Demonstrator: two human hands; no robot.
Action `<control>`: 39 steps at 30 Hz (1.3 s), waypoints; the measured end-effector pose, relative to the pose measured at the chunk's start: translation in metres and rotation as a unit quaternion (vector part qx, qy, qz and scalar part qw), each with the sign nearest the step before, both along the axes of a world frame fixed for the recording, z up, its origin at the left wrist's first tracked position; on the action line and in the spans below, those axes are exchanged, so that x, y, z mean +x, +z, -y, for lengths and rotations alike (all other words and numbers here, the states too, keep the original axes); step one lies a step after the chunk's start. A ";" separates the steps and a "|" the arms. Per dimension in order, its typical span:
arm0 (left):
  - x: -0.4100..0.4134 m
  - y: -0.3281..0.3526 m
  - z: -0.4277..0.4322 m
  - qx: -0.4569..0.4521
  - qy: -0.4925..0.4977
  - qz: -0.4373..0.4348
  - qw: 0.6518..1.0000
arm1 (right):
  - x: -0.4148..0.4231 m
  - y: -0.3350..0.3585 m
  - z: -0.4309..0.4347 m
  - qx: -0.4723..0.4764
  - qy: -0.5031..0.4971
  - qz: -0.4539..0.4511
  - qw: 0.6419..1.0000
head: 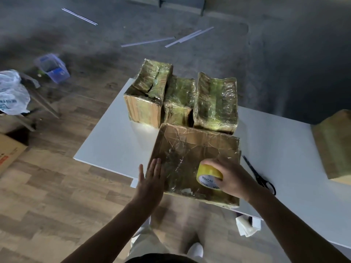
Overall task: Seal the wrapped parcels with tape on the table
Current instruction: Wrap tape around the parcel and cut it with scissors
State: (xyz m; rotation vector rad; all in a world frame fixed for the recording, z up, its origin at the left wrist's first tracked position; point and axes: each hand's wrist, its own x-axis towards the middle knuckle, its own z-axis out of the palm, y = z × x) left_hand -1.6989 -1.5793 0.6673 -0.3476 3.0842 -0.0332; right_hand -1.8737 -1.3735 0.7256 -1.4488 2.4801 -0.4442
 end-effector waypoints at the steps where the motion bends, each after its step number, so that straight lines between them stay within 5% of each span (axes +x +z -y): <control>1: -0.004 0.003 -0.005 0.005 0.003 -0.005 1.000 | 0.001 -0.004 0.000 -0.013 -0.002 0.007 1.000; 5: -0.015 -0.002 -0.033 0.024 -0.076 -0.039 0.996 | 0.008 -0.009 0.001 -0.052 -0.014 0.046 0.997; 11: -0.019 -0.010 -0.040 0.022 -0.065 0.048 0.996 | 0.014 -0.022 -0.020 -0.096 -0.031 0.147 0.984; 19: -0.019 -0.008 -0.044 0.017 -0.050 0.056 0.997 | -0.030 0.025 -0.071 -0.011 0.065 -0.103 0.993; 23: -0.026 -0.001 -0.047 0.041 -0.035 0.117 0.992 | -0.026 0.023 -0.070 -0.025 0.044 -0.093 0.994; 29: -0.054 0.029 -0.092 -0.001 -0.072 0.142 0.987 | -0.022 0.009 -0.073 -0.068 -0.097 0.093 0.989; 34: -0.060 0.016 -0.100 -0.006 -0.074 0.137 0.988 | -0.009 0.007 -0.078 -0.090 -0.150 0.094 0.980; 39: -0.059 0.012 -0.098 0.008 -0.074 0.145 0.987 | -0.024 0.021 -0.111 -0.021 -0.073 0.007 0.997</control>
